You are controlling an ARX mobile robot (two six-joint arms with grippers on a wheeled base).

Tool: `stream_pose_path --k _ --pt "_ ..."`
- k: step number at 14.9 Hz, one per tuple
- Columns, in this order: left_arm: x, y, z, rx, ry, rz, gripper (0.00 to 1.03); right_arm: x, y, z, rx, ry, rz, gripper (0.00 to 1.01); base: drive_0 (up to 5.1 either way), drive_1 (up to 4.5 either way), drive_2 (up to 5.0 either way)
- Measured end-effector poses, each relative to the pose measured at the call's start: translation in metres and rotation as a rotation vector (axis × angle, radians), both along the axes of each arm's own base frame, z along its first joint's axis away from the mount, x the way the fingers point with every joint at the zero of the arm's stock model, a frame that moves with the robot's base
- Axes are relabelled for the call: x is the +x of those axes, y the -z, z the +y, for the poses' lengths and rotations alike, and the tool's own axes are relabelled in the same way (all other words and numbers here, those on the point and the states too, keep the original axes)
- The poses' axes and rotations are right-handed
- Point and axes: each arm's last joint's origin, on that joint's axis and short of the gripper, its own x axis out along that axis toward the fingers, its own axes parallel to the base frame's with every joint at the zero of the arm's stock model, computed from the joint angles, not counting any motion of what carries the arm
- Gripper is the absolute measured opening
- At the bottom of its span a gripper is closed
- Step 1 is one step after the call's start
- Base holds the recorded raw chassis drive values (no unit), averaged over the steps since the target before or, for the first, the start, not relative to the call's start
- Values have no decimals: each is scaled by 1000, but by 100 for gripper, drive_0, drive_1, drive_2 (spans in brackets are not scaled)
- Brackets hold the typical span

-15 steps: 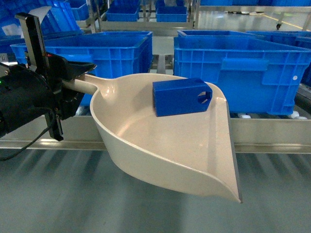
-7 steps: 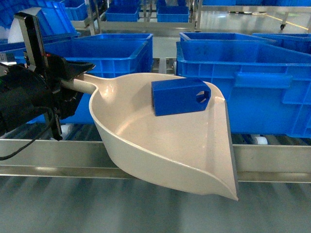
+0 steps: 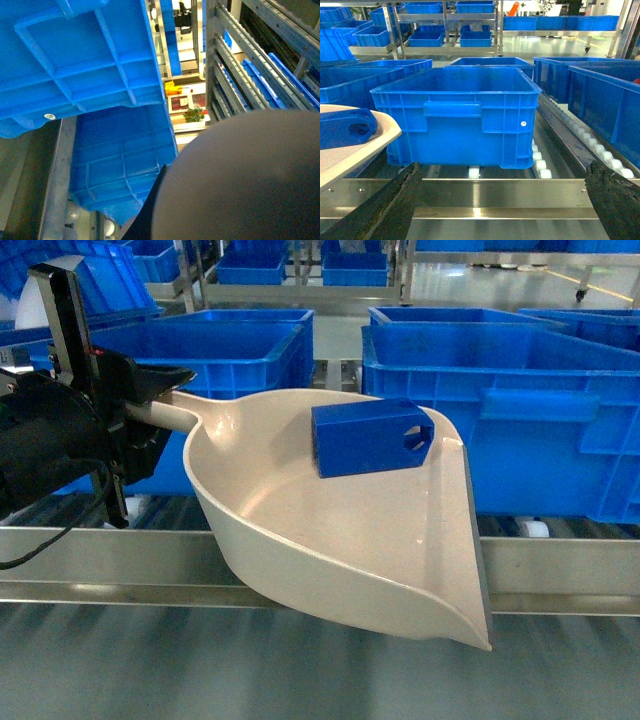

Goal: Place part in tray to right shelf

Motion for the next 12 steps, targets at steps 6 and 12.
stream_pose_path --k 6,12 --pt "0 0 0 0 1 0 13 0 0 0 0 0 0 98 0 0 0" --pt "0 0 0 0 1 0 13 0 0 0 0 0 0 98 0 0 0"
